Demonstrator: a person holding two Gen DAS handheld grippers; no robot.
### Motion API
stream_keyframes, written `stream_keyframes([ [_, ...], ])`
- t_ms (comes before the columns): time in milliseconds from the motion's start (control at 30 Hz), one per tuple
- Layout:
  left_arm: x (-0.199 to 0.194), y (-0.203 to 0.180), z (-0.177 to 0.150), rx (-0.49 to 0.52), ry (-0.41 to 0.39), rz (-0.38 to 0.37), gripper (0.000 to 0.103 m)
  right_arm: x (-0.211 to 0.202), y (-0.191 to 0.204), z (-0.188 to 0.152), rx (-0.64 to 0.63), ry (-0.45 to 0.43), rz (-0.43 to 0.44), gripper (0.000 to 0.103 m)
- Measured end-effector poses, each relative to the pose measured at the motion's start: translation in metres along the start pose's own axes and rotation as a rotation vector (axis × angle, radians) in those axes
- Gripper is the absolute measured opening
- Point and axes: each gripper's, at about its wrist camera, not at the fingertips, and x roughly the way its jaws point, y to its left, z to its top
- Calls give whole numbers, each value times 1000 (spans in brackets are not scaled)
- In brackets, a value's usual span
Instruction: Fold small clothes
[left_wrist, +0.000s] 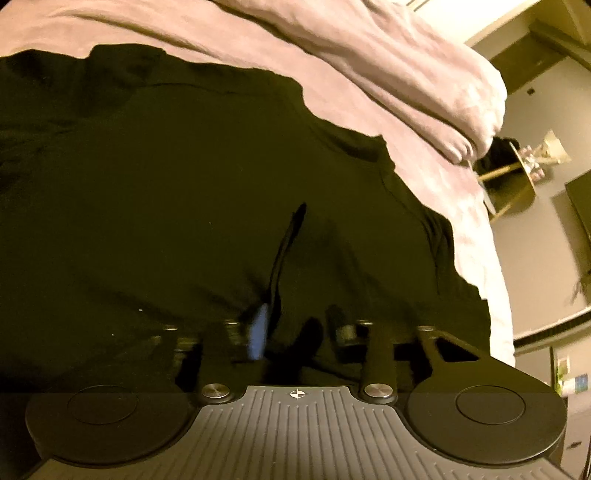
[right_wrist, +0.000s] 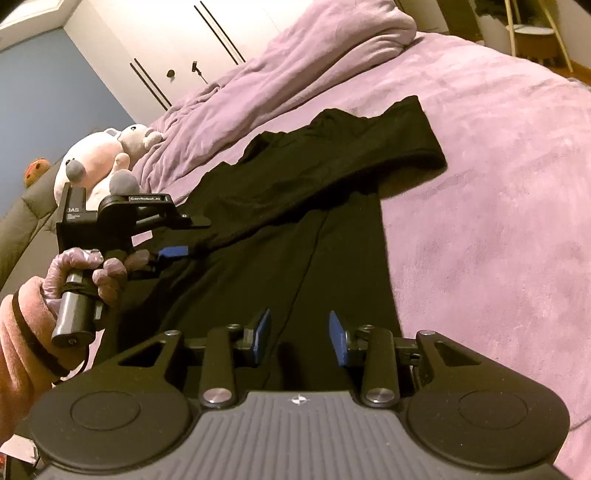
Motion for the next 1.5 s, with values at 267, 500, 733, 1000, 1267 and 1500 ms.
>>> stream_keyframes([
  [267, 0, 16, 4, -79, 20, -48, 8, -1, 2, 3, 0, -2, -9, 34],
  [500, 1, 16, 6, -99, 26, -117, 6, -1, 2, 5, -6, -14, -12, 36],
  [733, -14, 13, 12, -66, -22, -117, 5, -2, -6, 5, 3, -24, -27, 36],
  [1000, -61, 25, 45, 36, -174, -4, 5, -2, -4, 16, -12, -45, -48, 37],
  [1267, -75, 64, 63, 67, -233, 211, 5, 19, 1, 50, -25, -69, -55, 38],
  [1500, -64, 82, 56, 35, -219, 217, 5, 56, 1, 81, 66, -61, -28, 39],
])
